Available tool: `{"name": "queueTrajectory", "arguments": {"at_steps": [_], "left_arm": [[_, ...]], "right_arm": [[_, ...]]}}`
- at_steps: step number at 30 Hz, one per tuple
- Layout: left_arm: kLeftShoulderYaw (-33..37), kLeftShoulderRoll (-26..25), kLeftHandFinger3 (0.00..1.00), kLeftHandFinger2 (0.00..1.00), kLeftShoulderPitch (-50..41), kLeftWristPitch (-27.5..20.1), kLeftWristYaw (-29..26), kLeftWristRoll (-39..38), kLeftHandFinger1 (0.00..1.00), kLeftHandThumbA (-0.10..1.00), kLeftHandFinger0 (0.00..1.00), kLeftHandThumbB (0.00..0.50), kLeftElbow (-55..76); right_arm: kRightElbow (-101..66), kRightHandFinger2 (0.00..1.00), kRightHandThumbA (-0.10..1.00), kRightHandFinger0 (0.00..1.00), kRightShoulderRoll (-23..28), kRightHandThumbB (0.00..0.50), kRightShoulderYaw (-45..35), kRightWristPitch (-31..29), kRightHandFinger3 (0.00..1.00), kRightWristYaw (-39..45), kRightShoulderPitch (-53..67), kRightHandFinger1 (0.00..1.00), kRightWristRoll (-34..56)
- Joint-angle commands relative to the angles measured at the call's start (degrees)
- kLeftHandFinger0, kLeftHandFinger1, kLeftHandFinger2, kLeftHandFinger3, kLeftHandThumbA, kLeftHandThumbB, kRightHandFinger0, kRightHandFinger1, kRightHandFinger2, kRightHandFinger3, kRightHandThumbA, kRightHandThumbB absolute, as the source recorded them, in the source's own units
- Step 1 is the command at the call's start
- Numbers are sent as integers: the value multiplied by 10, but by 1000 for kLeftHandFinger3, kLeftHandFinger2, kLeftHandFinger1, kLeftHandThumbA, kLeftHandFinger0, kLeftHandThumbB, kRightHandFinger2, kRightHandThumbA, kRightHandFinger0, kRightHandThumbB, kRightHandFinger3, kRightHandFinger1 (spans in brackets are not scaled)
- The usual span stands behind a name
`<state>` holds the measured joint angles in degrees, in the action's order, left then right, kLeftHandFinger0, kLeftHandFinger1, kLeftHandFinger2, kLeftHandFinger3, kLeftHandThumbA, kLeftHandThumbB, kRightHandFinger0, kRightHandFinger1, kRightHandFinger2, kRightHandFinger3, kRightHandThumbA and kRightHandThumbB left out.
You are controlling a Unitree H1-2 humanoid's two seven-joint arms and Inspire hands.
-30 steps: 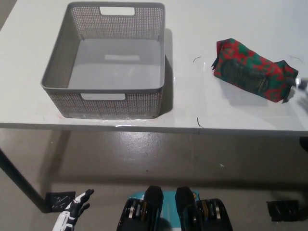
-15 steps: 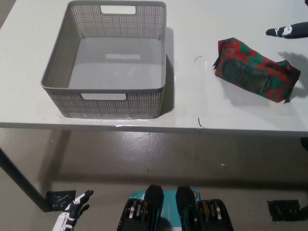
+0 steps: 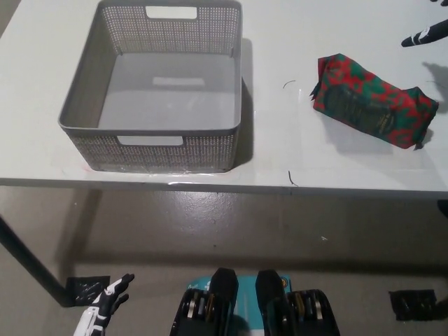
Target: Use the right hand to pick up a bag of coffee beans on the right hand side and place it into a container on the left hand side
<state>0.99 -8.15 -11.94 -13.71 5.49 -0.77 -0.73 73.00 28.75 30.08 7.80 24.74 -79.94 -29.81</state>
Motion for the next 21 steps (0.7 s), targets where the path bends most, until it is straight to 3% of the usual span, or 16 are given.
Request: {"name": "queueTrajectory", "arguments": {"at_steps": [1, 16, 21], "left_arm": [[-1, -8, 1000, 1000, 9, -16, 11, -11, 1000, 1000, 1000, 198, 21], [5, -8, 1000, 1000, 24, -17, 19, 1, 1000, 1000, 1000, 150, 15], [8, -7, 1000, 1000, 19, -16, 22, -2, 1000, 1000, 1000, 162, 14]], "right_arm": [[20, 1000, 986, 1000, 6, 500, 5, -28, 1000, -14, -53, 1000, -13], [-15, 1000, 1000, 1000, -6, 500, -2, -31, 1000, 13, -61, 1000, -5], [-57, 1000, 1000, 1000, -18, 500, -15, -8, 1000, 15, -38, 1000, 2]]}}
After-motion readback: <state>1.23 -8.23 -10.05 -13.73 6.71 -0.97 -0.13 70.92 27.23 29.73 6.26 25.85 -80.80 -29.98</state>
